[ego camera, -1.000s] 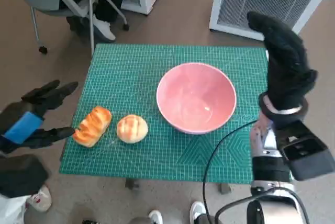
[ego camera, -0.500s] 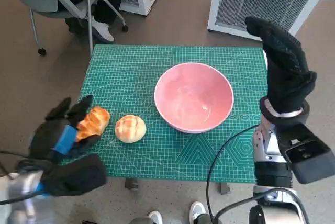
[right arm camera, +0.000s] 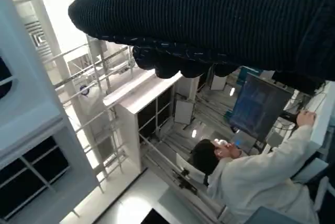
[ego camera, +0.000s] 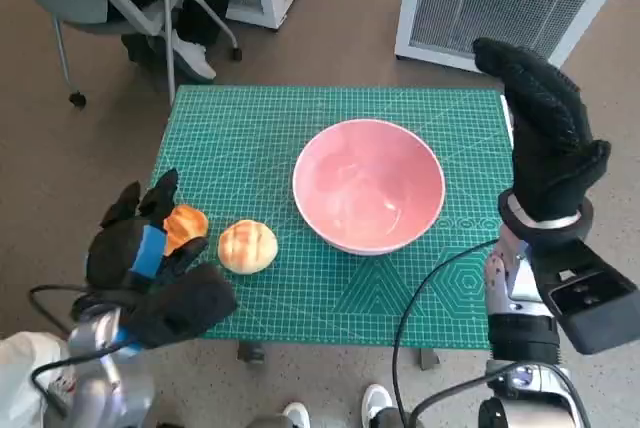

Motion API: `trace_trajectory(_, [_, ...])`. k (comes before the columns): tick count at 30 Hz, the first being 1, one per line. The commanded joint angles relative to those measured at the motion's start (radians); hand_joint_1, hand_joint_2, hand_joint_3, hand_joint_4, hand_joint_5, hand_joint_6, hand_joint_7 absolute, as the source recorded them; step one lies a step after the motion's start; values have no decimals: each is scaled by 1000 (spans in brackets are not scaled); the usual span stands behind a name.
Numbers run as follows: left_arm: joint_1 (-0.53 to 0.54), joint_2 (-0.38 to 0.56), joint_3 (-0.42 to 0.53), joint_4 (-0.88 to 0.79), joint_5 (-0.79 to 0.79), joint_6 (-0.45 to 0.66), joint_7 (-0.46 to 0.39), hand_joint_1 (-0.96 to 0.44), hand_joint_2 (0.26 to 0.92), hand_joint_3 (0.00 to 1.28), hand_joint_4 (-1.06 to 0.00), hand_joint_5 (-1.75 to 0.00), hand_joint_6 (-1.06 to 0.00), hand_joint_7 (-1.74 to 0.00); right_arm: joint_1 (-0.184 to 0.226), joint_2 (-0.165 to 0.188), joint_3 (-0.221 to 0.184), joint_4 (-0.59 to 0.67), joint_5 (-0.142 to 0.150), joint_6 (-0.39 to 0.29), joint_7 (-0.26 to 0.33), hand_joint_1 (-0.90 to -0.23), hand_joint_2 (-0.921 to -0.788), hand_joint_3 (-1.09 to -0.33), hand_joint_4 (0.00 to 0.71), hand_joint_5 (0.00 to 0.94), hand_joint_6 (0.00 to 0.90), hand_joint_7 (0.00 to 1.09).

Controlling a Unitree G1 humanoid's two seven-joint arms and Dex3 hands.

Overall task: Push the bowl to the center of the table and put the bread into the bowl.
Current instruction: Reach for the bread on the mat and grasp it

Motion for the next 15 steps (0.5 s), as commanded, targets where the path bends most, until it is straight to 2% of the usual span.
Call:
trace_trajectory(1, [-22, -31, -5, 51, 4, 26, 50, -711, 921, 322, -263, -10, -271, -3, 23, 0, 4, -4, 13, 15, 12, -601, -921, -810, -1, 499, -1, 806])
trace_trajectory(7, [-48, -39, -5, 124, -1, 45, 86, -679, 921, 278, -277, -13, -267, 0, 26, 3, 8, -6, 7, 7, 12, -604, -921, -805, -1, 495, -1, 807])
trace_trajectory(15, [-68, -32, -21, 205, -6, 65, 106, -634, 921, 239, -353, -41, -296, -16, 22, 7, 9, 5, 31, 6, 33, -600, -921, -802, -1, 486, -1, 808])
